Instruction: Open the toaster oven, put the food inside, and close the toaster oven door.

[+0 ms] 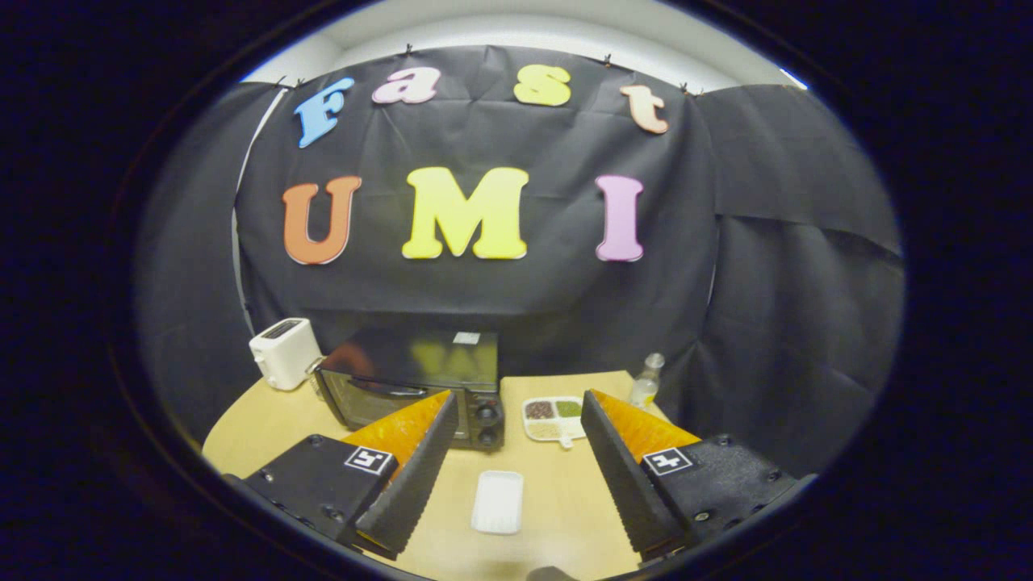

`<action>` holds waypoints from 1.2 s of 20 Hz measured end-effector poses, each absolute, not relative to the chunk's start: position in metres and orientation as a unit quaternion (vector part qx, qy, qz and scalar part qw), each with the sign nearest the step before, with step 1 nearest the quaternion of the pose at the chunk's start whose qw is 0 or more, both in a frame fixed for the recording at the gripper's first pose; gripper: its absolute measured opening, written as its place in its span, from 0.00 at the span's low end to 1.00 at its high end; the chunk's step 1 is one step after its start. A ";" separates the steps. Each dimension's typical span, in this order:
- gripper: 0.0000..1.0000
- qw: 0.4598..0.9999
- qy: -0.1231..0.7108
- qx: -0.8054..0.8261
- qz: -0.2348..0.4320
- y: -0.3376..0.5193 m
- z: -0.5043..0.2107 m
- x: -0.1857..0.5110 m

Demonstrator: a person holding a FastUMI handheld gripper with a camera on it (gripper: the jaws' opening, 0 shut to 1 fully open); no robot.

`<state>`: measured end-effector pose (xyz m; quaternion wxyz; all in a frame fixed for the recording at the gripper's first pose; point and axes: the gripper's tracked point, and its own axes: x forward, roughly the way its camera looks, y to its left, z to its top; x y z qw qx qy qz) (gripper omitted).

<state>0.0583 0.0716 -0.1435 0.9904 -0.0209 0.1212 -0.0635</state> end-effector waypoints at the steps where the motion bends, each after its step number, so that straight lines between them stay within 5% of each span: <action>1: 0.98 0.992 0.107 -0.017 -0.069 0.060 -0.129 0.049; 13: 0.98 0.998 0.050 0.016 -0.022 -0.044 -0.077 0.009; 24: 0.98 0.999 0.045 0.020 0.003 -0.021 -0.065 0.000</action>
